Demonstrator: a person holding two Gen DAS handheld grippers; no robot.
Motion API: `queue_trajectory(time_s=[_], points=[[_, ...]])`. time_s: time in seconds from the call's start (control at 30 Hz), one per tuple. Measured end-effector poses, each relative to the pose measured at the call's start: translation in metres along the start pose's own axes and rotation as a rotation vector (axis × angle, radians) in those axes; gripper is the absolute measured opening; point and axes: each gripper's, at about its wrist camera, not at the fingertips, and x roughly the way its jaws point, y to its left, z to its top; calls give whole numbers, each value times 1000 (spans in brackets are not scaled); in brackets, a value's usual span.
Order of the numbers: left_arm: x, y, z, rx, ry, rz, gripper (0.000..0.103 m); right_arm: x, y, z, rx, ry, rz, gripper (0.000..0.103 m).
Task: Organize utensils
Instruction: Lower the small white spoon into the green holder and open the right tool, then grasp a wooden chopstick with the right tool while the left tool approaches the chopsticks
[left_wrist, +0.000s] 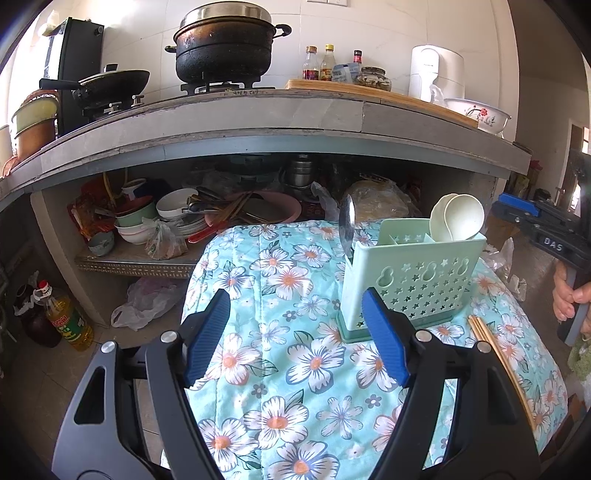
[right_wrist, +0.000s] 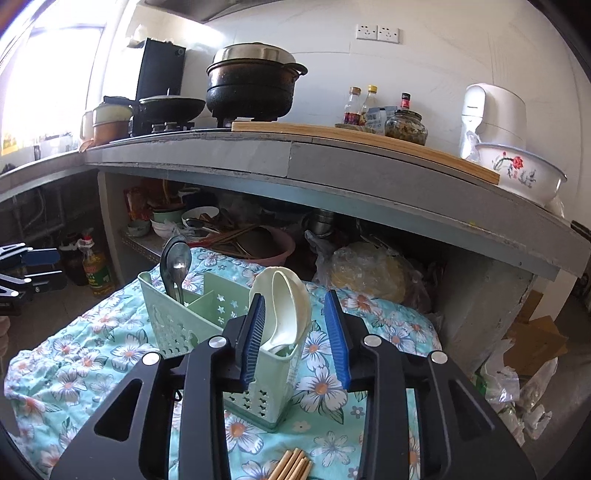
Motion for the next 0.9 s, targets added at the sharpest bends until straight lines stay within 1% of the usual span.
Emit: queue_trajectory(time_s=[0.1,0.2,0.3,0.4,0.53,0.6,0.63,0.77,0.9], points=[[2,-3,-2,2,11,-11,71,-16,-8,-9,67,15,5,37],[4,-7,-4,3,27,-32,71,-31,-16,-24,138,54,7,37],[7,-15,-8,10,54,-67,72,-42,-24,-43,222,126,22,38],[10,-28,-17,19,87,-120,76,-50,-30,-68,312,211,51,38],[21,-50,-34,31,171,-195,80,-53,-34,-106,431,335,85,38],[28,-61,-45,25,221,-236,84,-53,-33,-124,476,388,85,38],[32,-67,-51,27,250,-253,84,-52,-33,-134,502,417,85,38],[48,-94,-76,68,359,-291,86,-52,-34,-162,586,471,97,38],[63,-120,-102,126,458,-318,87,-48,-39,-181,680,501,144,37]])
